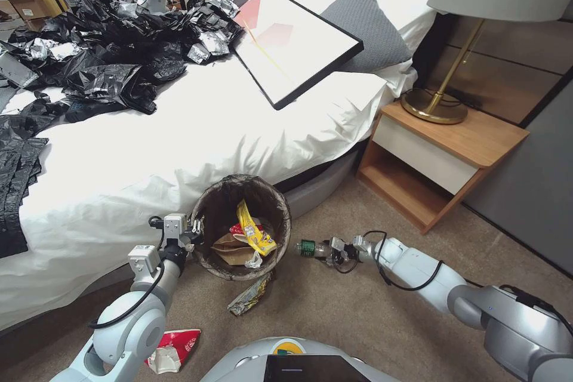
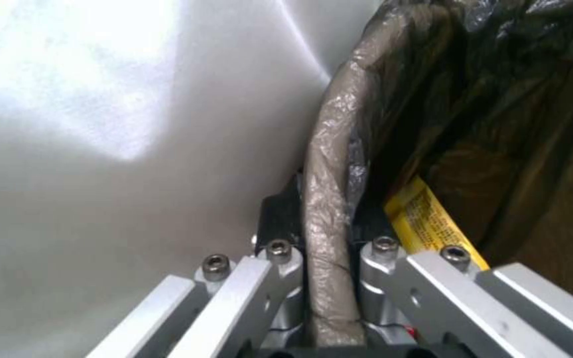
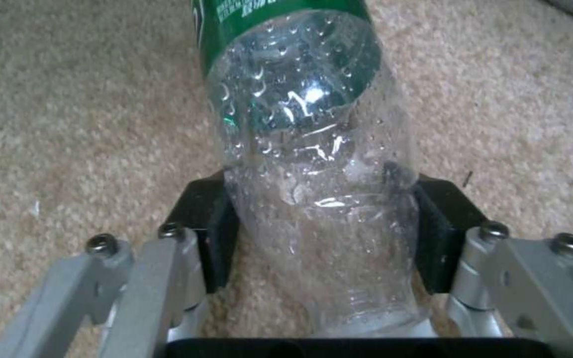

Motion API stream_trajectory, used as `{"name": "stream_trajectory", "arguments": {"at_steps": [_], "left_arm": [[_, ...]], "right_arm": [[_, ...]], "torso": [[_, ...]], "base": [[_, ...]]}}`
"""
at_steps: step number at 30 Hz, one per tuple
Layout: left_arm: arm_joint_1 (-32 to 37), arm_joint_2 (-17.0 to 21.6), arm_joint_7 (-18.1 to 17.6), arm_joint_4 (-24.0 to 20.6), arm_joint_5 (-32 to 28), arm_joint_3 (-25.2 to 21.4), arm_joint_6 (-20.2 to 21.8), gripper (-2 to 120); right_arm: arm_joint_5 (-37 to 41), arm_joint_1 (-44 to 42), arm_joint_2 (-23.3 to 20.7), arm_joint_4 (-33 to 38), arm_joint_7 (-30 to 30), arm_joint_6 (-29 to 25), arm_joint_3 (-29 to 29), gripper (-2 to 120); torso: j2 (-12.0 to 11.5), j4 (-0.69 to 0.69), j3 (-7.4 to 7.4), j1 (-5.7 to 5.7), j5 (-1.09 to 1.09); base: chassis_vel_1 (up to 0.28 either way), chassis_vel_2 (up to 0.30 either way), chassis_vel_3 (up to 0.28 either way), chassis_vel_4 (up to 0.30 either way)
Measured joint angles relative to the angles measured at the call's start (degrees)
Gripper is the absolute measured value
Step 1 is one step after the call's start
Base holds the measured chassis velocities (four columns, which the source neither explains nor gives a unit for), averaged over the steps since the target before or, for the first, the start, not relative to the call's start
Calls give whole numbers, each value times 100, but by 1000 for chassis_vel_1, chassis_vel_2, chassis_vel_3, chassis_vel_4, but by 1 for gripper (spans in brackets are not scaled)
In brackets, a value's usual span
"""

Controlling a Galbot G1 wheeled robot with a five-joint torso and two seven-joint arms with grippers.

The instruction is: Pick up the trash bin, then pick up the garbage from the floor and place it into the trash bin.

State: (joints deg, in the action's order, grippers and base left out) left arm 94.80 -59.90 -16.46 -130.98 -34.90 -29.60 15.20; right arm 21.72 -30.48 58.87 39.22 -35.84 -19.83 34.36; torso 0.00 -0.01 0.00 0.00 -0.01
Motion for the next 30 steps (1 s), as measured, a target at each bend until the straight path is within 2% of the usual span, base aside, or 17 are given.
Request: {"name": "stream_trajectory", "arguments": {"at_steps": [5, 10, 18, 20, 27, 30], "left_arm": [[9, 11, -16, -16, -7, -11, 0, 4], [1, 17, -32, -18, -12, -14, 1, 4], [-13, 5, -43, -18, -12, -3, 1, 4], [-22, 4, -46, -18, -7, 10, 2, 4], [-28, -2, -48, -18, 10, 24, 3, 4], [-38, 1, -51, -15, 21, 31, 6, 4]], "right_arm": [[-6, -21, -9, 42, 23, 0, 1, 38], [-11, -21, -51, 87, 59, 1, -10, 30], [1, -30, -145, 234, 121, 12, -19, 30], [71, -66, -269, 538, 215, 53, -31, 30], [174, -99, -412, 953, 370, 104, -74, 30], [343, -125, -590, 1491, 553, 166, -231, 30]], "torso": [[0, 0, 0, 0, 0], [0, 1, 0, 0, 1], [0, 1, 0, 0, 1], [0, 2, 0, 0, 1], [0, 2, 0, 0, 2], [0, 2, 0, 0, 2]], "base": [[0, 0, 0, 0], [0, 0, 0, 0], [0, 0, 0, 0], [0, 0, 0, 0], [0, 0, 0, 0], [0, 0, 0, 0]]}}
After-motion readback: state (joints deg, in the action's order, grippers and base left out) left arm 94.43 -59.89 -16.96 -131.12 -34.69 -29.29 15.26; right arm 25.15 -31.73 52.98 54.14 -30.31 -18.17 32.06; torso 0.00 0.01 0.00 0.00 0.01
